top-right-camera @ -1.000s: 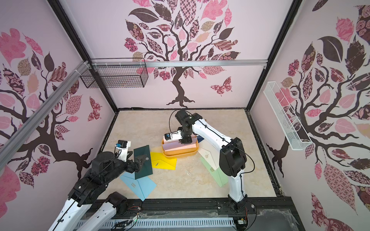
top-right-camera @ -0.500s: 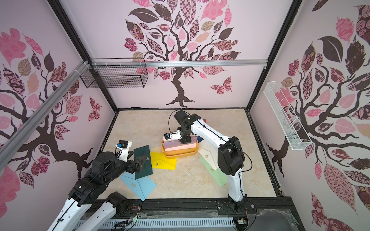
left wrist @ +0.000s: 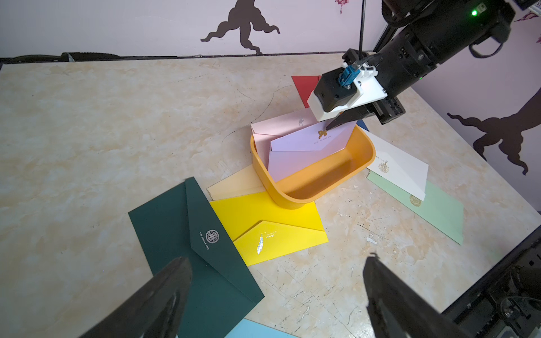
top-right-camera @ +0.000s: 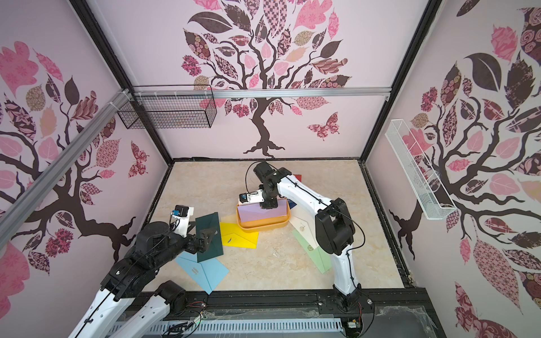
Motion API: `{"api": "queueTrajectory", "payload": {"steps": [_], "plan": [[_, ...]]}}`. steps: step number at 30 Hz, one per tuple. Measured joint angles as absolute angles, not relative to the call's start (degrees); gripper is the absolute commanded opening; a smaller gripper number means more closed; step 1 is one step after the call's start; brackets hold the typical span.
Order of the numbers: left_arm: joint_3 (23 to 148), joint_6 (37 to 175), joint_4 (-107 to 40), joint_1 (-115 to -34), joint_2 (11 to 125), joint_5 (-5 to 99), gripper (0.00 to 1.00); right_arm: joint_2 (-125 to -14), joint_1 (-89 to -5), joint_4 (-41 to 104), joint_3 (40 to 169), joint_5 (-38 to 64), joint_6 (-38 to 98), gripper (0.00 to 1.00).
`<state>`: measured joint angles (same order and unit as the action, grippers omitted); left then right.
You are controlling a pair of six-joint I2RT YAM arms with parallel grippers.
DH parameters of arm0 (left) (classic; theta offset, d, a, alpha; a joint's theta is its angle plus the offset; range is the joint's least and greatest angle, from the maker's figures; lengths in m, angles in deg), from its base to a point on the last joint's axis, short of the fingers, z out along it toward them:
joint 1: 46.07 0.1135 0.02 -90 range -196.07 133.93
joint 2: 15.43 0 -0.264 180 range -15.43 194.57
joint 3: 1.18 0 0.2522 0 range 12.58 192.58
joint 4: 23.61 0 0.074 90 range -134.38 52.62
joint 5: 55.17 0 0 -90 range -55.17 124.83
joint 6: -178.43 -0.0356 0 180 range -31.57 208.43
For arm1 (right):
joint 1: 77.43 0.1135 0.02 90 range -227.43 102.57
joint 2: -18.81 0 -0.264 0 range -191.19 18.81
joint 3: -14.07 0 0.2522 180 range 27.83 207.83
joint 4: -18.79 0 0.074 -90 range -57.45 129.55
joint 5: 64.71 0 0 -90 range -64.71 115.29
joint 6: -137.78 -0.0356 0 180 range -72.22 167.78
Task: Put the sealed envelopes into the storage box
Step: Place the envelope in the storage box.
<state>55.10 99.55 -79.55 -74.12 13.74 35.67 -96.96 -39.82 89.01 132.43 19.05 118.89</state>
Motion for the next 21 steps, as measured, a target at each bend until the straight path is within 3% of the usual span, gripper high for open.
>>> {"api": "queueTrajectory", "payload": {"steps": [8, 13, 21], "plan": [[55.10, 99.59, -79.55, -74.86, 13.74, 34.86, 0.98, -96.96, -39.84, 85.34, 131.45, 21.96, 118.15, 0.33], [55.10, 100.20, -79.57, -75.72, 14.05, 33.61, 0.98, -96.94, -40.15, 81.67, 131.29, 23.00, 114.56, 0.34], [58.86, 106.28, -83.46, -75.98, 24.30, 28.98, 0.97, -92.57, -40.74, 74.87, 129.44, 21.72, 98.87, 0.38]]}}
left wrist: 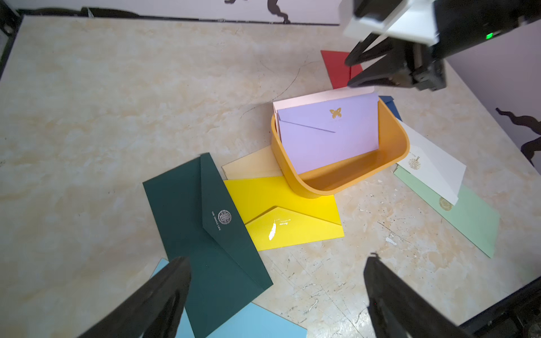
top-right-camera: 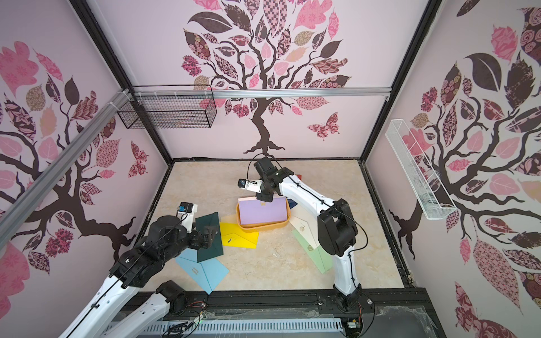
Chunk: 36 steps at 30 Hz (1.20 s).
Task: Put the sealed envelopes into the storage box
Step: Place the envelope in the storage box, then pick up the envelope from the center of the board.
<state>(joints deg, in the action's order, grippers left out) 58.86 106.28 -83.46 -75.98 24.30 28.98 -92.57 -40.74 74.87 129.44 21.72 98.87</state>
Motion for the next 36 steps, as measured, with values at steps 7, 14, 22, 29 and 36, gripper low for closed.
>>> {"api": "queueTrajectory", "payload": {"steps": [7, 14, 22, 29, 36], "plan": [[64.39, 116.31, -87.09, -69.05, 42.31, 30.66, 0.85, -67.28, -41.07, 61.19, 110.03, 19.05, 81.52, 0.44], [60.20, 121.40, -84.09, -62.75, 47.84, 33.48, 0.77, -43.10, -41.13, 52.34, 90.88, 15.40, 65.19, 0.46], [54.19, 125.23, -74.85, -56.83, 52.04, 38.71, 0.69, -28.55, -41.13, 52.01, 75.73, 12.51, 50.30, 0.49], [49.77, 127.48, -67.09, -56.77, 55.38, 41.37, 0.65, -27.35, -41.13, 51.40, 67.69, 8.40, 39.86, 0.48], [47.04, 128.51, -62.96, -56.77, 57.00, 42.05, 0.55, -27.52, -41.13, 50.46, 63.95, 5.28, 36.29, 0.48]]}}
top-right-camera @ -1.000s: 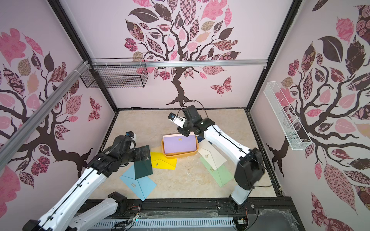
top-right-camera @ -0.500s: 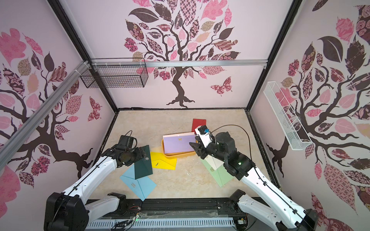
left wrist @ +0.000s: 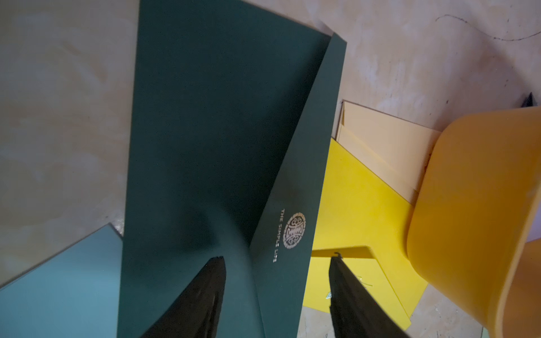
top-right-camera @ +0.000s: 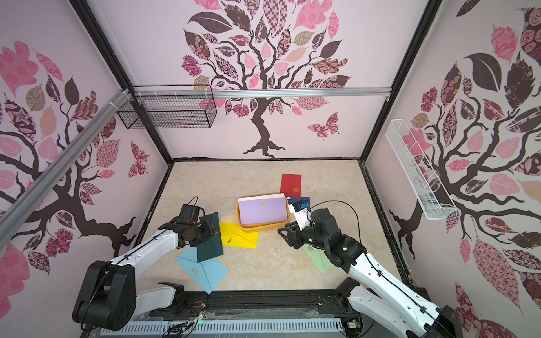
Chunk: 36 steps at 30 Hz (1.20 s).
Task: Put the sealed envelopes into the storage box
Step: Pick up the envelope from the center of the board.
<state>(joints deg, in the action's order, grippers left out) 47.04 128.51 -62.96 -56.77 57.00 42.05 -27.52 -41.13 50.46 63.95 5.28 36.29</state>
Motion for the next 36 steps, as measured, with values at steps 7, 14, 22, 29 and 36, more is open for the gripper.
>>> {"api": "queueTrajectory", "payload": {"steps": [7, 14, 22, 29, 36], "plan": [[46.36, 128.81, -59.35, -56.77, 58.44, 43.23, 0.37, -28.24, -41.13, 47.35, 61.79, 2.90, 34.41, 0.48], [46.19, 128.84, -57.43, -56.74, 59.51, 44.45, 0.17, -28.77, -41.11, 46.63, 61.05, 1.85, 33.41, 0.48], [45.66, 128.57, -56.45, -56.74, 59.34, 45.04, 0.00, -29.64, -41.11, 45.76, 60.85, 0.97, 32.47, 0.48], [46.32, 128.27, -60.27, -56.74, 55.18, 46.16, 0.00, -31.15, -41.11, 44.99, 60.78, 0.21, 30.57, 0.50], [46.93, 127.42, -64.42, -56.74, 42.88, 51.12, 0.00, -40.11, -40.17, 46.59, 66.97, -3.05, 23.44, 0.49]]}}
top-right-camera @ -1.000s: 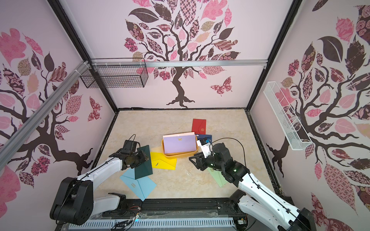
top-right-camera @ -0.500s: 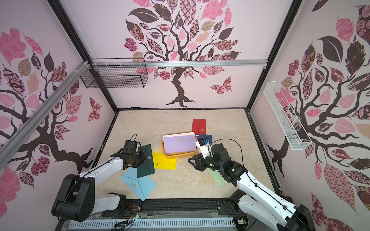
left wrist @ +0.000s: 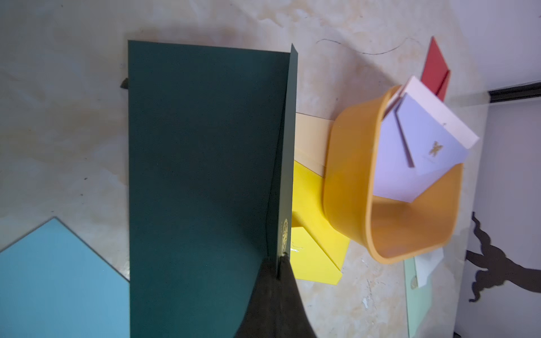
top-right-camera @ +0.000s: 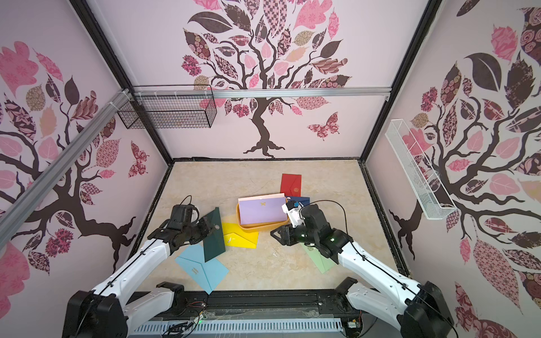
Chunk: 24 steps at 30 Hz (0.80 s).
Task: Put the sealed envelopes into the storage box
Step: Pick up the envelope from the center of the board.
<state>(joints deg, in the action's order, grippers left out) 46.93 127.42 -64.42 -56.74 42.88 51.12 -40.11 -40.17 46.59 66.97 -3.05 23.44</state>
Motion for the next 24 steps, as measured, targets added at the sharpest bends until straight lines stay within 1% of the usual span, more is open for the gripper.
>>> {"api": "queueTrajectory", "payload": {"steps": [9, 14, 19, 24], "plan": [[46.97, 127.24, -63.81, -56.77, 33.39, 63.73, 0.00, -49.88, -36.76, 43.46, 75.80, -8.60, 12.27, 0.53], [44.04, 130.78, -56.20, -56.88, 32.32, 69.81, 0.00, -56.22, -32.63, 41.21, 78.92, -10.31, 9.54, 0.54], [38.21, 134.23, -49.17, -59.72, 32.54, 71.82, 0.00, -60.76, -31.80, 38.04, 79.23, -11.35, 7.99, 0.55], [37.20, 135.48, -44.77, -63.02, 33.19, 72.65, 0.00, -64.28, -31.89, 35.51, 79.23, -11.64, 7.86, 0.54]]}}
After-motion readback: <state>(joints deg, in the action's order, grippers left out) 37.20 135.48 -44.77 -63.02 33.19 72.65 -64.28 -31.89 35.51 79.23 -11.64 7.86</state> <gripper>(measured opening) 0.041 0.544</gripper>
